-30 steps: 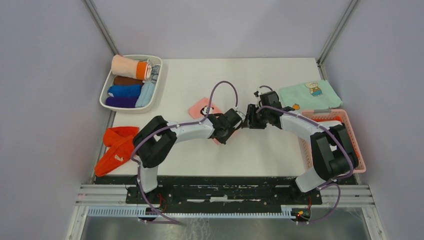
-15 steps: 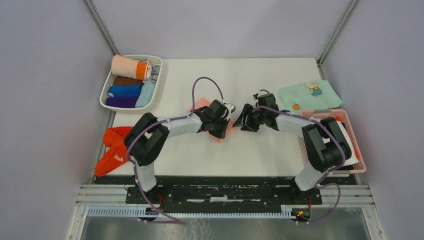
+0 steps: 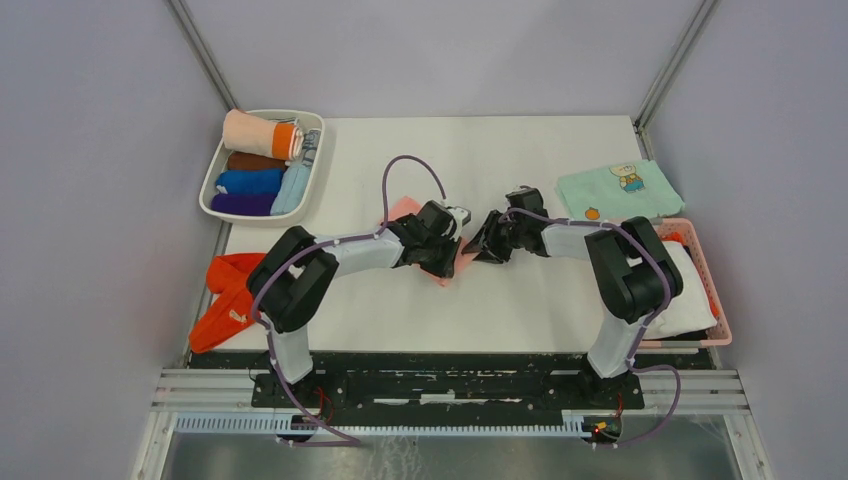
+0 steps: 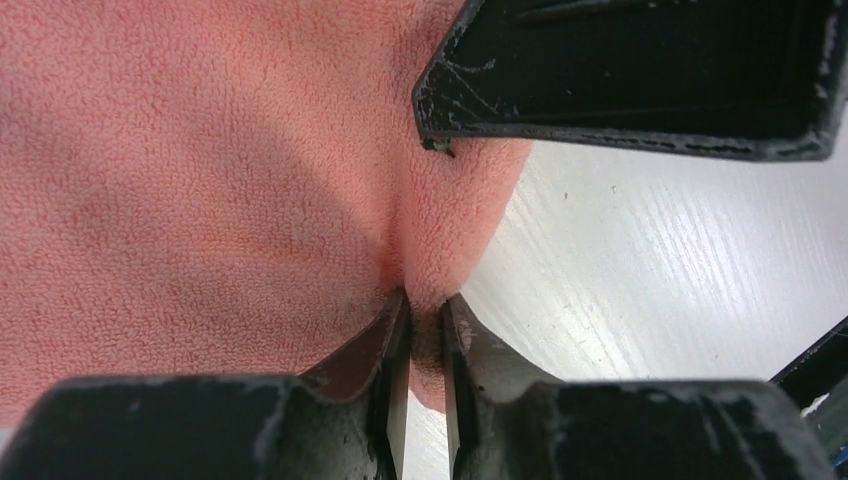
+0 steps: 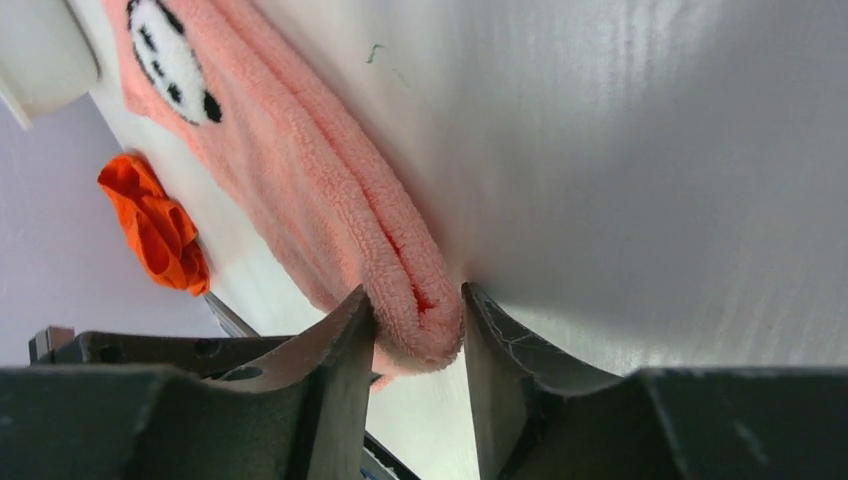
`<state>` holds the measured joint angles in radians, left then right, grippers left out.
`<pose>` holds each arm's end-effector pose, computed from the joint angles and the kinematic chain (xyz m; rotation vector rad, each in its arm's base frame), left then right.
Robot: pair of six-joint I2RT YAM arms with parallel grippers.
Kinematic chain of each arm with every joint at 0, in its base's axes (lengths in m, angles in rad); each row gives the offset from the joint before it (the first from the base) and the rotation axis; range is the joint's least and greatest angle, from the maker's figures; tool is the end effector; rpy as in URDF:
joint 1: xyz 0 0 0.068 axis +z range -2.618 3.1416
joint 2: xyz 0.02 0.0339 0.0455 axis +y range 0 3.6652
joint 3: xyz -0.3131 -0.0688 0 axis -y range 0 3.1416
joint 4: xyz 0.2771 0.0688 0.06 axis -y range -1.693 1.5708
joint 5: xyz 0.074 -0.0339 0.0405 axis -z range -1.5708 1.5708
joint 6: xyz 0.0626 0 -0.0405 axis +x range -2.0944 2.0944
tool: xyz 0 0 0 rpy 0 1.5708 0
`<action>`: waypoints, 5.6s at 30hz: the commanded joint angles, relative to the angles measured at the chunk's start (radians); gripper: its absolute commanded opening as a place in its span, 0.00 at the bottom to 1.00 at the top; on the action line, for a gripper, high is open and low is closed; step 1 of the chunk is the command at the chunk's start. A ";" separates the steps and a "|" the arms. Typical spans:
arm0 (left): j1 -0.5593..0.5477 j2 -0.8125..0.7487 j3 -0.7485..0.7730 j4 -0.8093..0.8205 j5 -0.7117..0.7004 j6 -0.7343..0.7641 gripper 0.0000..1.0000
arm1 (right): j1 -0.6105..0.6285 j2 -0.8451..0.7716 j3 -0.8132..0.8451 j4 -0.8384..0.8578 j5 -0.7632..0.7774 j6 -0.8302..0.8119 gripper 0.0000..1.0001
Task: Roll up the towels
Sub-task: Roll the towel at the center of the board.
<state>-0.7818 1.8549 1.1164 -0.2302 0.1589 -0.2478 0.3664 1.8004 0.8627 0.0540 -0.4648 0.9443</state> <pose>0.2982 -0.3100 0.1600 0.7575 2.5226 -0.5850 0.3503 0.1645 0.1300 0.5432 2.6195 1.0814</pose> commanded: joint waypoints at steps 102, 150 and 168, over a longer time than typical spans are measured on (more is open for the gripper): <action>0.245 0.141 -0.127 0.400 0.465 -0.498 0.03 | -0.087 0.010 -0.082 0.372 -0.159 0.023 0.53; 0.253 0.130 -0.112 0.252 0.389 -0.484 0.21 | -0.033 0.108 0.053 -0.054 0.218 0.038 0.17; 0.160 -0.261 -0.213 -0.056 -0.146 -0.403 0.49 | -0.008 0.067 0.172 -0.322 0.294 0.014 0.05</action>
<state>-0.5476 1.6989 0.8570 -0.1043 0.2981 -0.7300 0.3656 1.8744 1.0138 -0.1112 -0.3038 1.0004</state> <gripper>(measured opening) 0.452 0.164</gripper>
